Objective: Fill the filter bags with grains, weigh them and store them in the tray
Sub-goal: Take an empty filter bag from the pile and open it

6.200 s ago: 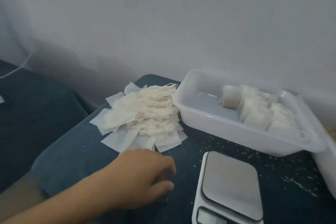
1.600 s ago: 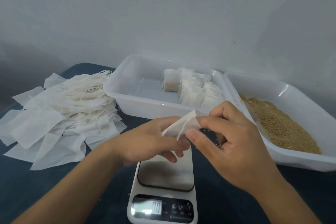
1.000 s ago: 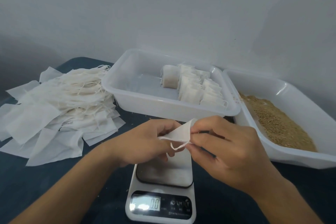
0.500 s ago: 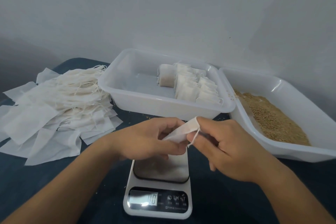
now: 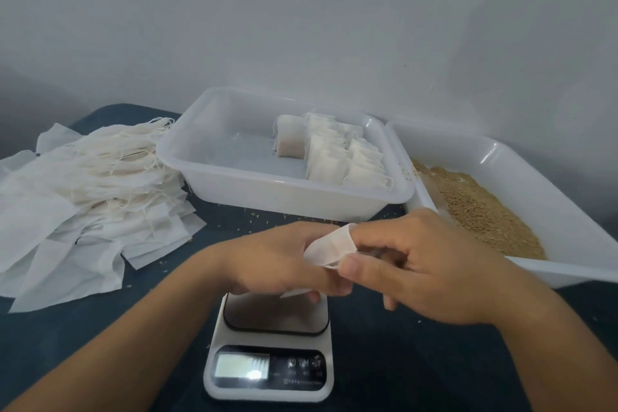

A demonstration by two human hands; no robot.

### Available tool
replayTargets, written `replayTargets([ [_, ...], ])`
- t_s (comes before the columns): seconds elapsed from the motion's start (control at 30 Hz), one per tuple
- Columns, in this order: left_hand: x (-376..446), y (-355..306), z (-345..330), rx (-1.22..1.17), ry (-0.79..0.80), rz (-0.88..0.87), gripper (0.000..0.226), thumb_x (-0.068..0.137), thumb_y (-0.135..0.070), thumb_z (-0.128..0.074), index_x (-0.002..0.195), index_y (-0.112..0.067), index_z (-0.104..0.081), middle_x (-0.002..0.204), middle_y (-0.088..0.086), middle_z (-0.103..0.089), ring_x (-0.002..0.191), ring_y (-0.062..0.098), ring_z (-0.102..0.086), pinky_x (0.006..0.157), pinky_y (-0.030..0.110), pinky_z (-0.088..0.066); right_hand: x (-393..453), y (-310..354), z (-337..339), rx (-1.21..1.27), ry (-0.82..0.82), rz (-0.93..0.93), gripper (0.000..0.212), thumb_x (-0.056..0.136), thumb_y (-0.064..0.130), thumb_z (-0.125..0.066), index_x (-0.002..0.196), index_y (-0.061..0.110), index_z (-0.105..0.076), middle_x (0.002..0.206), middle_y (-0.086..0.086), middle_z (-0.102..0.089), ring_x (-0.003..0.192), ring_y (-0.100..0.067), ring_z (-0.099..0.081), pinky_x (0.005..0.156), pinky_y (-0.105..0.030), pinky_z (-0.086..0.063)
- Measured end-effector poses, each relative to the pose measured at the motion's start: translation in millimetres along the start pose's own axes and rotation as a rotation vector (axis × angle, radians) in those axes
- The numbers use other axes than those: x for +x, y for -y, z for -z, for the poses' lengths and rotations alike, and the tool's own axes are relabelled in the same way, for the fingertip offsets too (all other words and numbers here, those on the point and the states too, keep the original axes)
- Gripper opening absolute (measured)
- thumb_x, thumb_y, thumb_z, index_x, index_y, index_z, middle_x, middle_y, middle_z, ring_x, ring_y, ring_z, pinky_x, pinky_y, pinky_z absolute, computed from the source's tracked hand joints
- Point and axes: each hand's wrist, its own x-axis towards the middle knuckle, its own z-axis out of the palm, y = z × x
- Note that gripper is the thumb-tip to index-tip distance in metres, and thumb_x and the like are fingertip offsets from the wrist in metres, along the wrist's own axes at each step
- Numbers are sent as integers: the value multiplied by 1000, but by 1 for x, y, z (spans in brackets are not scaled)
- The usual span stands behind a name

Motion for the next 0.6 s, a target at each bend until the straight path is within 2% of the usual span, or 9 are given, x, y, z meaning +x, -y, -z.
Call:
replayTargets([
  [0.07, 0, 6, -2, -3, -101, -28, 16, 79, -31, -75, 87, -41, -67, 85, -4, -61, 81, 13, -59, 74, 36, -52, -6, -9, 13, 84, -117, -15, 40, 94, 69, -52, 108, 38, -73, 84, 20, -75, 55, -5, -70, 53, -9, -47],
  [0.1, 1, 9, -3, 3, -151, -38, 17, 79, -33, -76, 88, -43, -66, 84, -4, -60, 79, 14, -58, 74, 37, -50, -8, -19, 22, 143, -261, -55, 35, 92, 68, -56, 104, 41, -73, 89, 18, -77, 54, -7, -70, 53, -11, -49],
  [0.17, 0, 16, -3, 6, -229, -58, 21, 82, -32, -77, 92, -47, -67, 82, -9, -60, 76, 12, -58, 74, 35, -49, -8, -52, 41, 128, -590, -257, 25, 90, 61, -60, 95, 41, -72, 90, 12, -78, 59, -11, -71, 56, -22, -53],
  [0.2, 1, 18, -3, 4, -254, -74, 24, 83, -31, -77, 95, -50, -67, 82, -13, -60, 76, 10, -58, 73, 31, -50, -7, -73, 50, -2, -676, -413, 24, 91, 60, -59, 94, 39, -70, 92, 11, -77, 67, -11, -71, 60, -26, -52],
  [0.23, 1, 20, -4, 0, -276, -90, 26, 83, -32, -78, 97, -51, -67, 82, -16, -60, 75, 7, -58, 72, 27, -49, -7, -93, 58, -164, -656, -590, 23, 93, 60, -58, 96, 38, -66, 98, 12, -75, 76, -11, -69, 66, -30, -49],
  [0.33, 5, 23, -6, -14, -369, -99, 26, 77, -43, -79, 99, -48, -65, 85, -13, -63, 77, 4, -60, 70, 27, -52, -2, -137, 63, -371, -301, -926, 42, 97, 57, -59, 117, 20, -66, 122, -6, -71, 96, -23, -66, 80, -39, -52],
  [0.4, 7, 27, -7, -1, -421, -69, 32, 74, -50, -80, 102, -46, -64, 92, -10, -68, 83, 6, -64, 73, 30, -53, 7, -148, 58, -375, -145, -950, 46, 100, 49, -60, 121, 10, -69, 122, -14, -71, 104, -30, -69, 89, -41, -54],
  [0.5, 5, 31, -8, -26, -469, -54, 40, 70, -53, -82, 106, -48, -65, 98, -12, -72, 86, 5, -68, 73, 30, -53, 19, -155, 52, -397, -82, -962, 26, 101, 33, -61, 114, 15, -74, 112, -4, -74, 95, -20, -68, 85, -35, -55],
  [0.6, 5, 30, -11, -40, -490, -61, 40, 66, -53, -81, 103, -49, -66, 96, -10, -72, 79, 3, -67, 69, 25, -54, 25, -157, 48, -455, -11, -1022, 23, 101, 30, -60, 109, 15, -75, 100, -1, -73, 87, -17, -67, 78, -31, -54],
])
